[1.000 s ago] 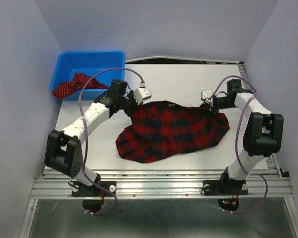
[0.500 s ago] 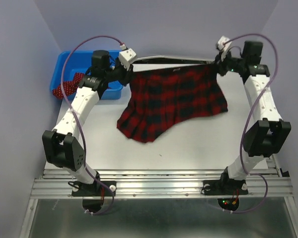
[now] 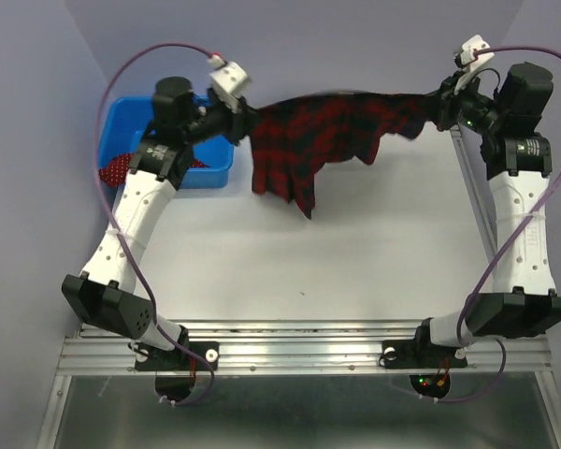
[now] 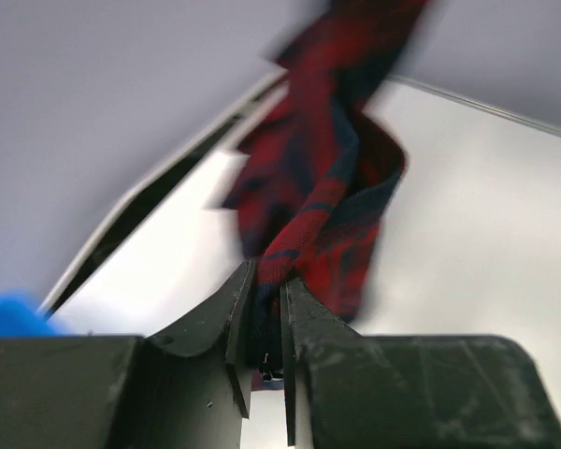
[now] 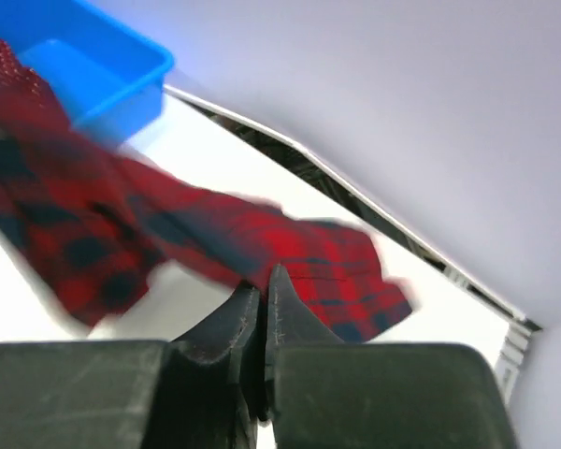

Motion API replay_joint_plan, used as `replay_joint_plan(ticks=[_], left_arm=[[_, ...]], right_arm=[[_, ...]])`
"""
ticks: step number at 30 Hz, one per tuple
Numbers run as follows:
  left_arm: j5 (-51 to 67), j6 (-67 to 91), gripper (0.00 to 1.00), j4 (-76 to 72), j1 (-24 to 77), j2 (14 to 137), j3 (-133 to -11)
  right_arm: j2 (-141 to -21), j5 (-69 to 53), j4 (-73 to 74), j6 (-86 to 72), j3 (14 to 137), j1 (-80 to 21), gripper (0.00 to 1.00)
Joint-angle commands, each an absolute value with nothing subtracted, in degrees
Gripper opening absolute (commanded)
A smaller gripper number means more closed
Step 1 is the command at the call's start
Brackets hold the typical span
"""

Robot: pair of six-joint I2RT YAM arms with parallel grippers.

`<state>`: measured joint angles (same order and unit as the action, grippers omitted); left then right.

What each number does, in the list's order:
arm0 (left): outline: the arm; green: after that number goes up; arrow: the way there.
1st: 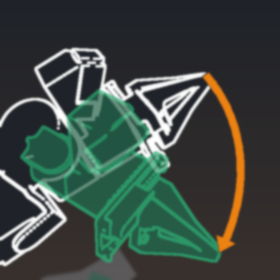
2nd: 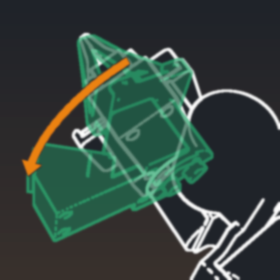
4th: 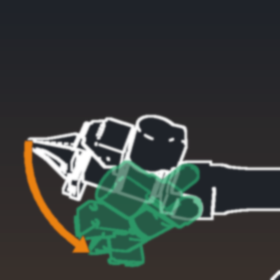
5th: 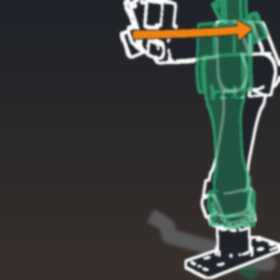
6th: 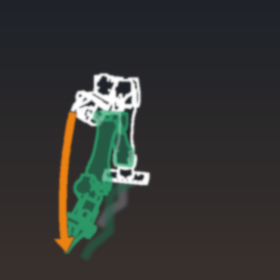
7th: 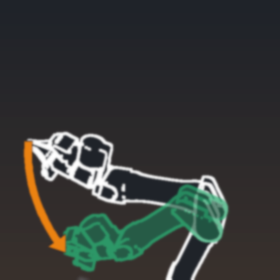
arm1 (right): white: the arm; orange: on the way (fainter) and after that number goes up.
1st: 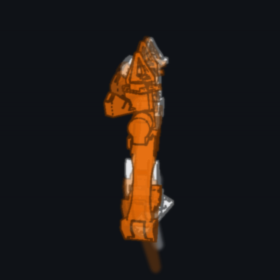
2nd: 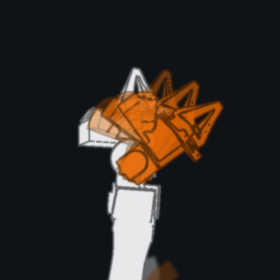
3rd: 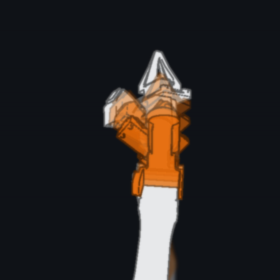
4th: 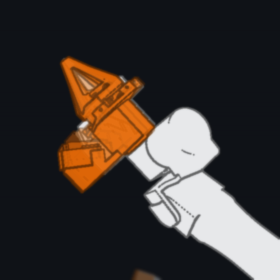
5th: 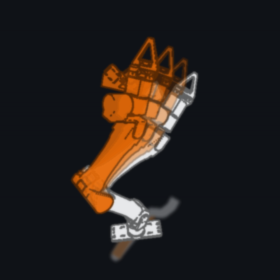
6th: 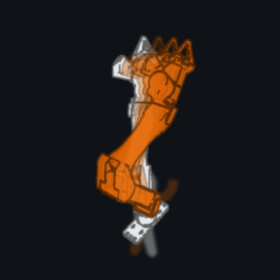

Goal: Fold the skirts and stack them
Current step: Flatten the skirt out

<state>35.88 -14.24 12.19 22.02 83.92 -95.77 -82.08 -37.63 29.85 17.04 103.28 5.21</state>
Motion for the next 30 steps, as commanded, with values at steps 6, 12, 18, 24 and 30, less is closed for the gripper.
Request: replay_joint_plan(ticks=[6,12,18,24,30], left_arm=[[34.51,-6.77,0.0,6.94,3.6,80.52,-99.24],[33.31,-13.09,0.0,6.94,8.79,76.64,-93.69],[28.13,-15.47,0.0,7.82,10.11,79.71,-96.41],[29.79,-18.98,0.0,8.0,10.28,75.07,-90.98],[30.41,-19.25,0.0,6.94,10.37,65.94,-81.4]], right_arm=[[-84.64,-34.7,25.22,11.96,108.81,15.38,0.01],[-82.7,-37.54,25.84,12.21,106.61,15.38,0.01],[-84.81,-34.28,26.01,12.74,107.92,15.38,0.01],[-81.4,-32.78,27.68,17.92,103.37,15.38,0.01],[-73.13,-32.35,28.56,20.21,96.16,15.38,0.01]])
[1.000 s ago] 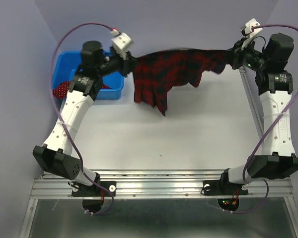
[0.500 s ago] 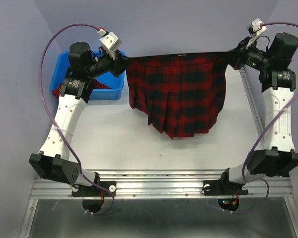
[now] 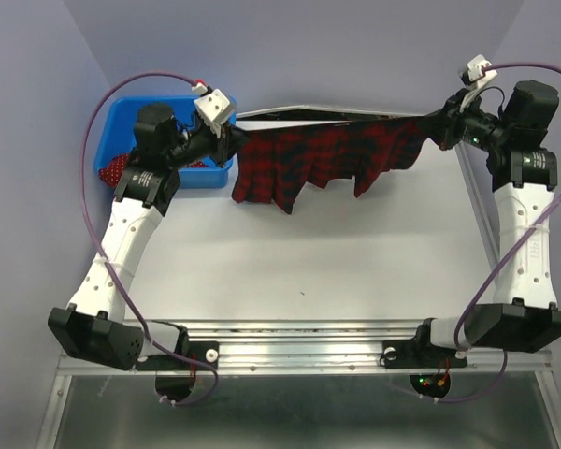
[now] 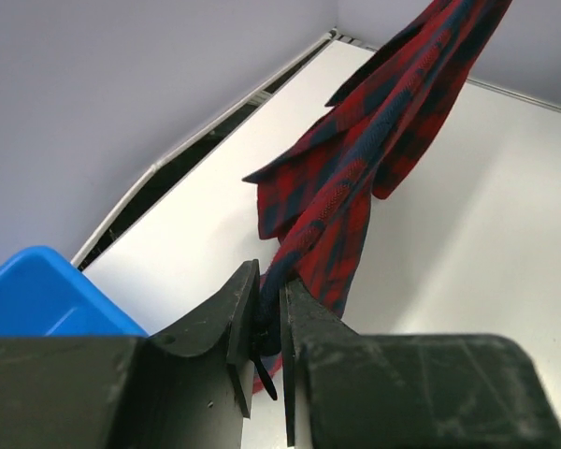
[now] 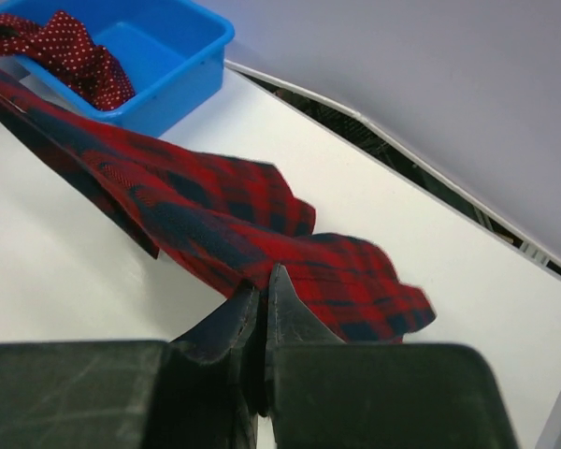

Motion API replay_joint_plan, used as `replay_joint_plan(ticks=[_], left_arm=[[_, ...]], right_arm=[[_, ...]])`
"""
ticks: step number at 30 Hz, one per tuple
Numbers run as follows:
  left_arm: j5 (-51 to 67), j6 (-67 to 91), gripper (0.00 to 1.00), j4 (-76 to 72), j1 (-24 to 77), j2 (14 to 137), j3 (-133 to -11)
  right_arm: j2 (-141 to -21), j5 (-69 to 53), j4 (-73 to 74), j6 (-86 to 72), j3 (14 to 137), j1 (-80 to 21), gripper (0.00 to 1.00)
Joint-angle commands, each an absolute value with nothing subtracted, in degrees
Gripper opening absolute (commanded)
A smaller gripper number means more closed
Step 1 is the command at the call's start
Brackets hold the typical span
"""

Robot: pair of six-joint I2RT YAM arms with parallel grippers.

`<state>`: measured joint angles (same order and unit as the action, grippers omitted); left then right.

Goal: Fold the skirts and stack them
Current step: Flatten the skirt out

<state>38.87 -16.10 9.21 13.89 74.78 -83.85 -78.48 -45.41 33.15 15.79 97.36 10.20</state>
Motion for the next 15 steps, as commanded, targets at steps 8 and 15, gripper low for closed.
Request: replay_joint_plan(ticks=[8,15], left_arm=[[30.5,-18.11,0.0,7.38,10.72,61.69,-80.33],[30.85,-14.07,0.0,3.87,10.99,70.73,-86.11]], right_arm=[[-70.48,-30.68,29.62,20.83,95.62,15.38,0.01],[-78.91,-30.85,26.11,15.21,101.06,15.38,0.01]])
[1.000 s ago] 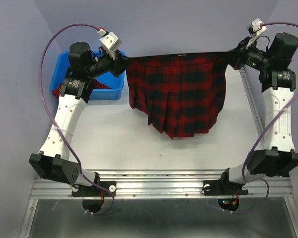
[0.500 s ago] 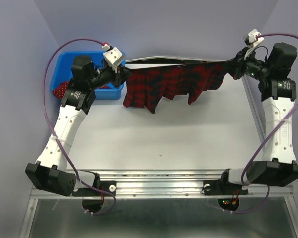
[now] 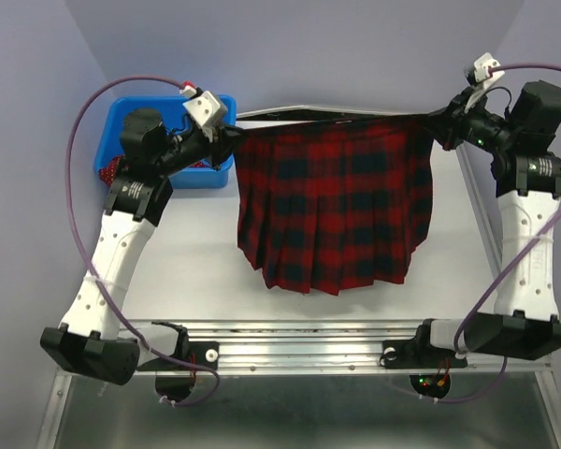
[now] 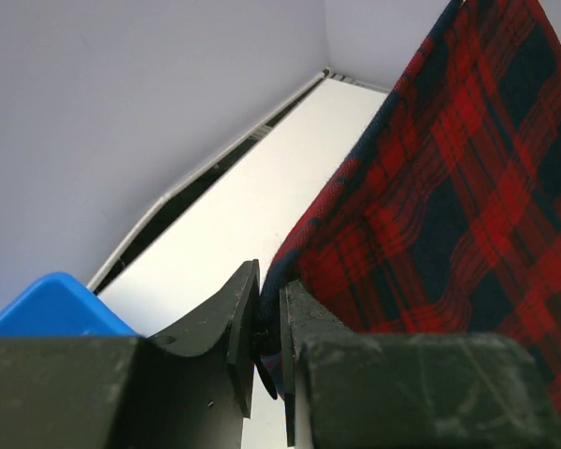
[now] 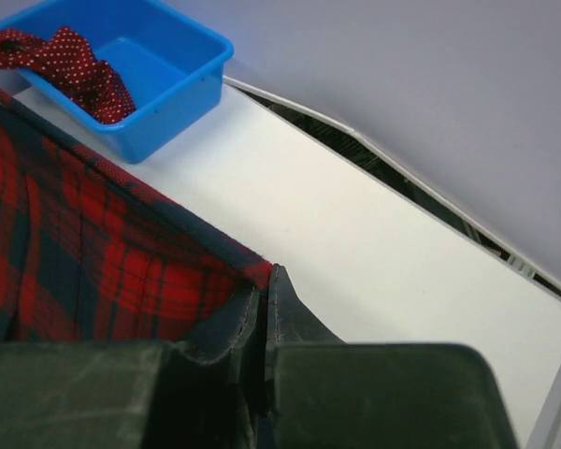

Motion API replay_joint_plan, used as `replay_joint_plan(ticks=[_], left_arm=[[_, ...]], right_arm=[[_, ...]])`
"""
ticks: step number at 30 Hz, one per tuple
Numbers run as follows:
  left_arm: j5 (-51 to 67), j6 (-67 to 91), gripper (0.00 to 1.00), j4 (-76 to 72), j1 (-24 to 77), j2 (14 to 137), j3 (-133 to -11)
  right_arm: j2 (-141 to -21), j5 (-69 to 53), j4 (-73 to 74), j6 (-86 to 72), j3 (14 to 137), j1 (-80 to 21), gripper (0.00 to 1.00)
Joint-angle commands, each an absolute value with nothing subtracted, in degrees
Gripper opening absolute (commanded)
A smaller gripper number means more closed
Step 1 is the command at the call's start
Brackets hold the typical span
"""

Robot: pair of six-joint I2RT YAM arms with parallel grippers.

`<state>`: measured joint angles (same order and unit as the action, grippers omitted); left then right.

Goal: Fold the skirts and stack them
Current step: Flatten the skirt out

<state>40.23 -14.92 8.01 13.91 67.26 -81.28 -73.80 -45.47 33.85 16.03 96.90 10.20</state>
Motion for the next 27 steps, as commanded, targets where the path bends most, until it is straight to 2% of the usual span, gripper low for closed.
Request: replay_joint_plan(ticks=[1,6,11,17,21,27], left_arm=[[30.85,-13.63,0.0,3.61,11.25,71.88,-87.18],[29.45,-12.83,0.0,1.32,11.43,77.68,-93.16],[28.57,-12.31,0.0,0.44,11.51,79.28,-95.45],[29.35,-13.36,0.0,-1.13,12.3,74.28,-87.82],[29.09,-14.85,0.0,-1.06,13.01,66.04,-79.48],[29.88,-15.82,0.0,4.82,13.18,55.39,-75.06]], right_arm=[[-81.27,-31.28,25.93,14.51,102.21,15.38,0.01],[-87.18,-30.76,25.14,11.78,110.64,15.38,0.01],[-88.68,-30.06,25.75,12.3,113.91,15.38,0.01],[-82.45,-30.5,26.01,16.34,105.48,15.38,0.01],[-75.43,-31.29,28.21,19.59,98.89,15.38,0.01],[-63.99,-29.54,33.83,26.44,93.43,15.38,0.01]])
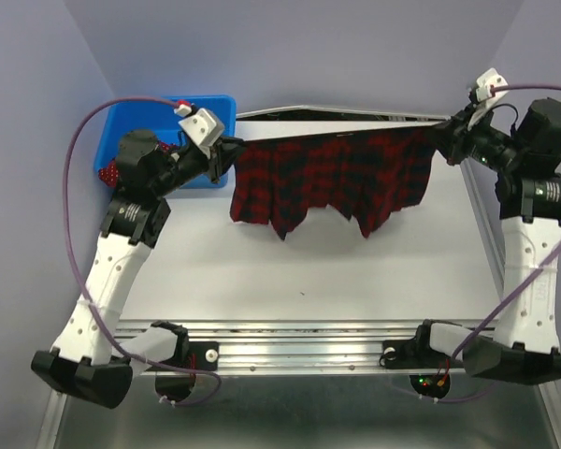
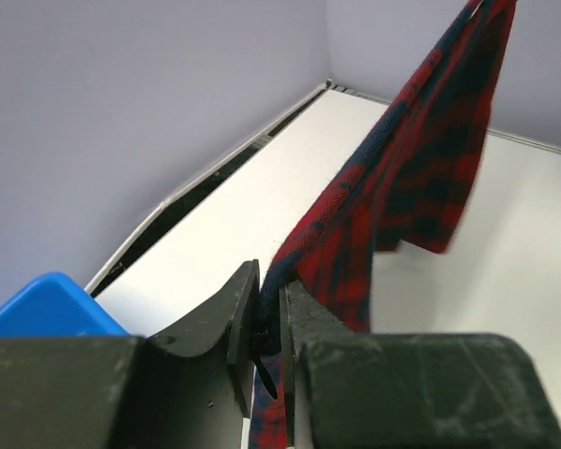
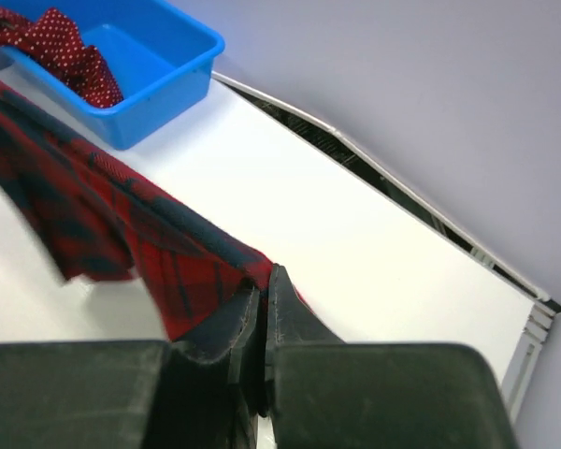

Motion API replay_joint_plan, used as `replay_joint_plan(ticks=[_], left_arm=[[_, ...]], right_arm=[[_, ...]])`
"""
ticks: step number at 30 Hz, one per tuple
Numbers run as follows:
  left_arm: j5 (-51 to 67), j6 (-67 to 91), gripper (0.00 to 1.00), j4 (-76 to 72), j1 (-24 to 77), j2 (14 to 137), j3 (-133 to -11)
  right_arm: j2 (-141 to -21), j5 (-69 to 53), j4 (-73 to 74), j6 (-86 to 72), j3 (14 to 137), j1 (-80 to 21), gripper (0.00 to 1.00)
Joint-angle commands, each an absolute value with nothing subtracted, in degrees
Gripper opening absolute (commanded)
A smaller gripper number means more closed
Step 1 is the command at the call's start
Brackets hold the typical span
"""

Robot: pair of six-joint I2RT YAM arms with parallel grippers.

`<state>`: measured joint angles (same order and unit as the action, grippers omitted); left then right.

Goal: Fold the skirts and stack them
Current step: Flatten the skirt out

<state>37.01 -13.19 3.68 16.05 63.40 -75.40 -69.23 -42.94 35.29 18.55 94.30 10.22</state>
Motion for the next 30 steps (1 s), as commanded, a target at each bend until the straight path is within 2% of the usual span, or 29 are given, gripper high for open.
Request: replay_joint_plan(ticks=[1,5,9,13,15,16,17,18,19,20,21,22,25,26,30], left_arm=[[30.23,-15.65,0.0,5.97,13.18,54.68,-75.23],[32.77,-13.62,0.0,12.11,13.53,54.66,-75.5],[30.51,-13.71,0.0,12.31,16.87,59.93,-71.29],[23.93,-11.08,0.0,8.71,21.17,74.59,-72.32],[22.25,-9.94,0.08,8.18,21.71,85.44,-77.39],[20.84,-8.37,0.14,8.09,21.71,89.26,-79.95],[19.87,-8.18,0.21,8.7,21.71,93.56,-82.85],[18.56,-8.0,0.27,9.75,21.71,101.78,-90.89],[17.59,-7.74,0.3,11.06,21.36,105.61,-95.66],[17.14,-6.95,0.34,13.95,20.84,109.39,-100.32],[16.79,-6.25,0.53,15.37,19.79,112.64,-105.5],[16.35,-5.89,0.67,17.03,19.43,118.07,-114.69],[14.68,-8.96,0.94,19.78,19.34,119.8,-121.02],[15.03,-9.57,0.99,20.21,19.34,119.01,-120.76],[17.13,-11.69,0.95,19.87,19.42,112.17,-112.96]], right_arm=[[-63.46,-28.31,34.71,27.76,93.69,15.38,0.01],[-64.77,-24.44,39.19,35.06,94.4,15.38,0.01],[-71.44,-26.53,41.4,34.82,91.33,15.38,0.01],[-85.11,-24.0,37.8,32.79,86.05,14.86,0.01],[-91.11,-21.89,35.43,31.21,85.69,14.85,0.02],[-97.06,-21.8,34.72,30.59,86.39,14.85,0.54],[-100.16,-21.71,34.19,29.63,87.53,14.33,0.54],[-103.24,-20.49,33.41,26.83,91.45,14.33,0.78],[-105.88,-20.13,33.22,25.41,93.84,14.33,0.85],[-108.34,-19.43,33.14,24.1,96.56,14.33,0.99],[-111.85,-17.94,33.13,22.25,99.2,14.33,1.0],[-113.19,-17.49,33.48,22.24,104.45,14.33,1.0],[-116.01,-17.84,38.31,23.2,113.02,14.33,1.0],[-115.75,-18.45,39.28,23.81,113.64,14.33,0.99],[-112.42,-24.34,44.46,29.08,110.49,14.33,0.89]])
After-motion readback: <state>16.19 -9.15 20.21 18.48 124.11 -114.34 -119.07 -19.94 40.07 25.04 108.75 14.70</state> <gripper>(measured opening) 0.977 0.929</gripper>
